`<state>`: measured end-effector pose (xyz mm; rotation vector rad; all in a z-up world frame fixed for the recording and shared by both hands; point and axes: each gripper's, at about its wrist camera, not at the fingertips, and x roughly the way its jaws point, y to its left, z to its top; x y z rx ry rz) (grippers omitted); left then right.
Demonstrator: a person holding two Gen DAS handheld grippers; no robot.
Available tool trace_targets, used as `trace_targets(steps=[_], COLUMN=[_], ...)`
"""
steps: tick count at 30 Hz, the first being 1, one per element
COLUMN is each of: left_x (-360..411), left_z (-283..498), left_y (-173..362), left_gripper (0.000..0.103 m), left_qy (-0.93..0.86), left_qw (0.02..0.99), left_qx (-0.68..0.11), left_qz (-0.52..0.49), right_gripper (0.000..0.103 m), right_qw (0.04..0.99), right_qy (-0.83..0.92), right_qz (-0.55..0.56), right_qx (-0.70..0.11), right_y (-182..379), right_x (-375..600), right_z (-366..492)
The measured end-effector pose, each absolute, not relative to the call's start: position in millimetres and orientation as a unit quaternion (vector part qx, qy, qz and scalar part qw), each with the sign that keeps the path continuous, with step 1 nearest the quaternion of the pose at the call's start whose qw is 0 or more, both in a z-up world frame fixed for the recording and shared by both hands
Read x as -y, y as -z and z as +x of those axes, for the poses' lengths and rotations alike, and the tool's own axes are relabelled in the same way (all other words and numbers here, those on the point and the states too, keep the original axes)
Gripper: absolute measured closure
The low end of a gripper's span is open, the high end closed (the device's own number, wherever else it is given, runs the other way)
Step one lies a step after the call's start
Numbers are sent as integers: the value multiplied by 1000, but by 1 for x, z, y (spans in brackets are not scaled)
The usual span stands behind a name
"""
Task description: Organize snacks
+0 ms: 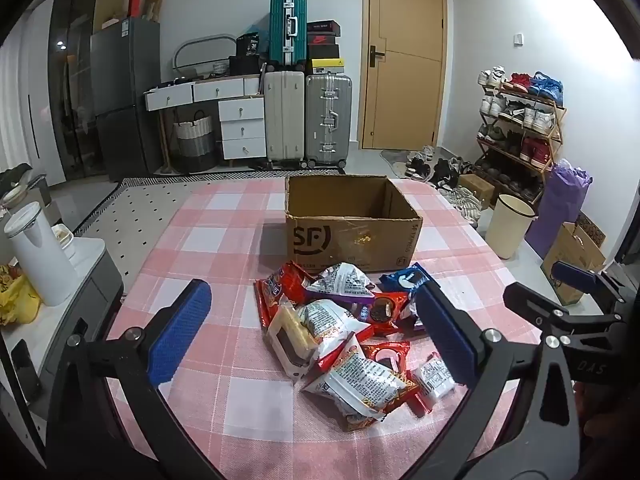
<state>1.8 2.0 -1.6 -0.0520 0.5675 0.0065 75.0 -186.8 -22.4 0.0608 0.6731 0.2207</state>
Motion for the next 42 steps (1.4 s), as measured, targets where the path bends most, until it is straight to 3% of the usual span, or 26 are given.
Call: trace_targets(steps=[42], left_x=[4], left_z=[-1], left_y=[-1], left_gripper=[1], left_qy=[-7], left_qw=[963], left_qx=[-268], left_qz=[-15], right_gripper=[0], right_qw=[938], right_qy=[-106], right_qz=[28], right_qx=[-330], right_y=[22], right_x=[187], right_z=[73])
